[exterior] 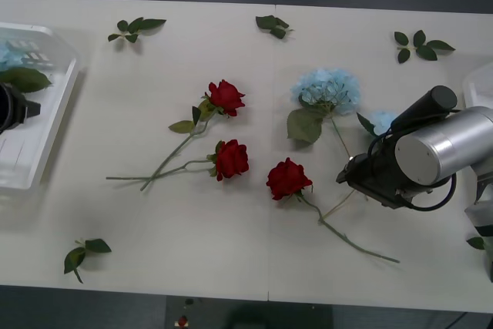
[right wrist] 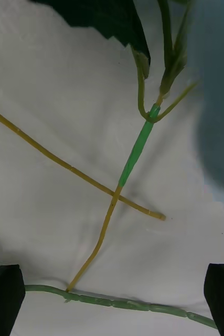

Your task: Put the red flowers into the right box and the blue flowers into the left box

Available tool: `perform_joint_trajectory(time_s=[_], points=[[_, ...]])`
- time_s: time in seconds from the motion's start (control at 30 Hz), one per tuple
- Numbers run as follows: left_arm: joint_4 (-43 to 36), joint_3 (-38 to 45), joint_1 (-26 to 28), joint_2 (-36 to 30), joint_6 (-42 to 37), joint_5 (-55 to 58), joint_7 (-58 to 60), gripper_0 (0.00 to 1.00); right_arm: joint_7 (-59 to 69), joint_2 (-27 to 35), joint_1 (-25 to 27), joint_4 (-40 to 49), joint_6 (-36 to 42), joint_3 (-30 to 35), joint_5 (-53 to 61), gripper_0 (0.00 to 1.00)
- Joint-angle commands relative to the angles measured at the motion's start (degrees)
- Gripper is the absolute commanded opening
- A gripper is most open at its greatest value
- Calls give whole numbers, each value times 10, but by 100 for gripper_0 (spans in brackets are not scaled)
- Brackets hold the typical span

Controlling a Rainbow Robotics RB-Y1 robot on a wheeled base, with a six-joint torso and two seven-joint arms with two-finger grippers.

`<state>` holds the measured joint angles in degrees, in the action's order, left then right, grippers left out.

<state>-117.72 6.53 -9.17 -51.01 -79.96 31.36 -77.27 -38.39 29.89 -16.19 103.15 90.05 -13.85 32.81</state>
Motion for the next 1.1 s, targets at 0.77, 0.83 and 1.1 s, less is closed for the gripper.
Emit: perform_joint_trajectory(time_s=[0.77,0.83,1.1], points=[[-31,-335,-164,19,36,-117,-26,100,-23,-17,-10,-52,-41,-22,-41,100],[-31,-352,-171,22,37,-118,-25,100,-22,-19,-10,-56,-42,-25,-46,100],[-3,-412,-197,24,87,-124,-26,100,-17,-21,-10,-61,-50,-35,-54,100]])
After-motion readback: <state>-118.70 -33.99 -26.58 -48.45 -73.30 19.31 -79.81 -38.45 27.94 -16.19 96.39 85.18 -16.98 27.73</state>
